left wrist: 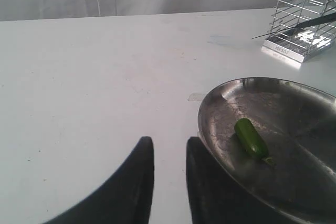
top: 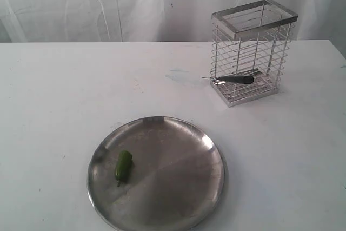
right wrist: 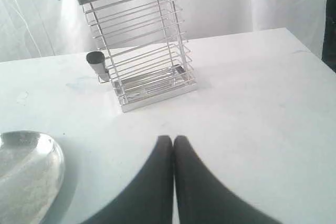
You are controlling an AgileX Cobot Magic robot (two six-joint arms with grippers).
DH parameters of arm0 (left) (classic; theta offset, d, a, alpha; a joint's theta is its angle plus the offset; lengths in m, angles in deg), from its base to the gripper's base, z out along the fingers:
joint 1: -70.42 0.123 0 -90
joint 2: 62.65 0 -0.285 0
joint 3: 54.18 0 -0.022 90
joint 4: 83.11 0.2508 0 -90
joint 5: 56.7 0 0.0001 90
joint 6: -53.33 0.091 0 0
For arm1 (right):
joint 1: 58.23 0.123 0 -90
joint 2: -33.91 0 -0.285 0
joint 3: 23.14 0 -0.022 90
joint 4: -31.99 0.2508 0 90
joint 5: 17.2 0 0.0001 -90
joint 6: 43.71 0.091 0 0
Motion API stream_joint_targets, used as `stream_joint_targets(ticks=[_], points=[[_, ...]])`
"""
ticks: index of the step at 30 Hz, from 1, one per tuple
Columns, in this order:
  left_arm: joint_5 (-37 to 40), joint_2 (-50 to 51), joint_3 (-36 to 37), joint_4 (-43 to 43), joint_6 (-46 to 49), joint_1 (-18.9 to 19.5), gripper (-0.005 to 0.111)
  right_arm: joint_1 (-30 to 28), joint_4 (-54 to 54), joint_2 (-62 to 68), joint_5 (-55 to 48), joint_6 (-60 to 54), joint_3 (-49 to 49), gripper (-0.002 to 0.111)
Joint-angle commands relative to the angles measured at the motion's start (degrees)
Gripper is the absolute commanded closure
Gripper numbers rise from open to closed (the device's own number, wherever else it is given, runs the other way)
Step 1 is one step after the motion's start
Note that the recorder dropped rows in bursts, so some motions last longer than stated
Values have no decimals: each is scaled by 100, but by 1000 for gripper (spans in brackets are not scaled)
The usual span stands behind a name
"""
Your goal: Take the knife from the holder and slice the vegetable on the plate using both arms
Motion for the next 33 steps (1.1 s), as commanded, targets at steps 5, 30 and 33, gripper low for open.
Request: stream_joint_targets(ticks=[5,30,33], points=[[-25,-31,38,-2,-33,-22,79,-22,411,-33,688,762,33,108],[-25,-31,38,-2,-33,-22,79,1410,107,3028,-2690,-3533,-4331,99],[-25,-31,38,-2,-33,-22,79,1803,11,3786,-2484,-3773,-4582,75]])
